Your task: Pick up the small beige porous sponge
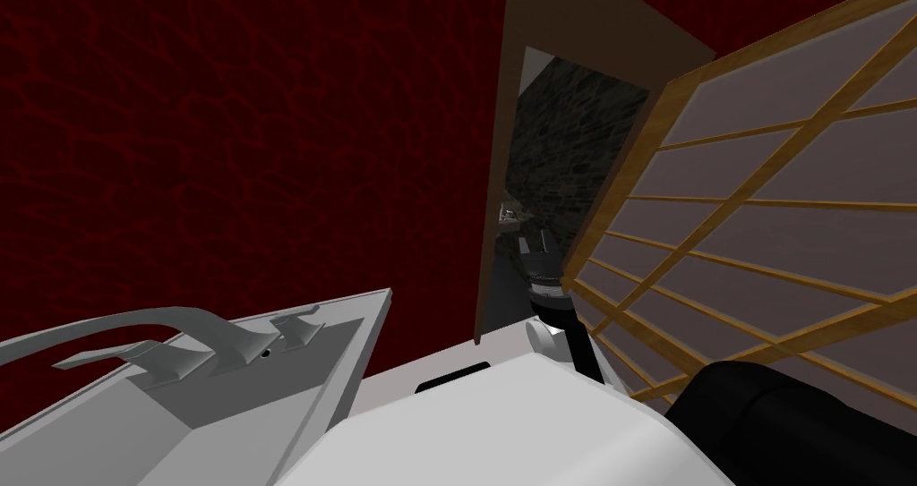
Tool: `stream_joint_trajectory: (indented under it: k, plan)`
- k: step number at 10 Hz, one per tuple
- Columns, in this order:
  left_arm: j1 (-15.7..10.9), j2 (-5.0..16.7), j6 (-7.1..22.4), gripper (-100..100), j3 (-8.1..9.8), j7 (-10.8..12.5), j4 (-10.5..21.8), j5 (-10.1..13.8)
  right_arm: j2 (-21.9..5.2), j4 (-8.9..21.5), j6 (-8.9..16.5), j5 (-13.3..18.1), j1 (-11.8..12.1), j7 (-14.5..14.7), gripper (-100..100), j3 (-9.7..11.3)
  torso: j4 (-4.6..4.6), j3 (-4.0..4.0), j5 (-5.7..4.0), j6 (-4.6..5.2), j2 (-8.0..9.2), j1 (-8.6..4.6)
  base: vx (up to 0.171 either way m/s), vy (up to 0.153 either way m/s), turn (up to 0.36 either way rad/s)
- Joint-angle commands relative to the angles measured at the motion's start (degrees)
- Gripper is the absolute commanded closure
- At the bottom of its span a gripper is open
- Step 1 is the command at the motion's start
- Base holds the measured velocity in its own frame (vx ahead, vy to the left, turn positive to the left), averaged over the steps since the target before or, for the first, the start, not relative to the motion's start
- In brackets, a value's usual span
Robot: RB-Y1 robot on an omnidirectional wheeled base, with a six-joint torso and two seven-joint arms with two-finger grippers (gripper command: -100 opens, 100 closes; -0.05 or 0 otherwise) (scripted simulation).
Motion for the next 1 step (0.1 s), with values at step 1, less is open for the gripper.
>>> stream_joint_trajectory:
  k: [1]
  plan:
    - [0.0, 0.0, 0.0, 0, 0.0, 0.0, 0.0, 0.0, 0.0, 0.0, 0.0, 0.0, 0.0, 0.0, 0, 0.0, 0.0, 0.0, 0.0, 0.0, 0.0, 0.0, 0.0, 0.0, 0.0]
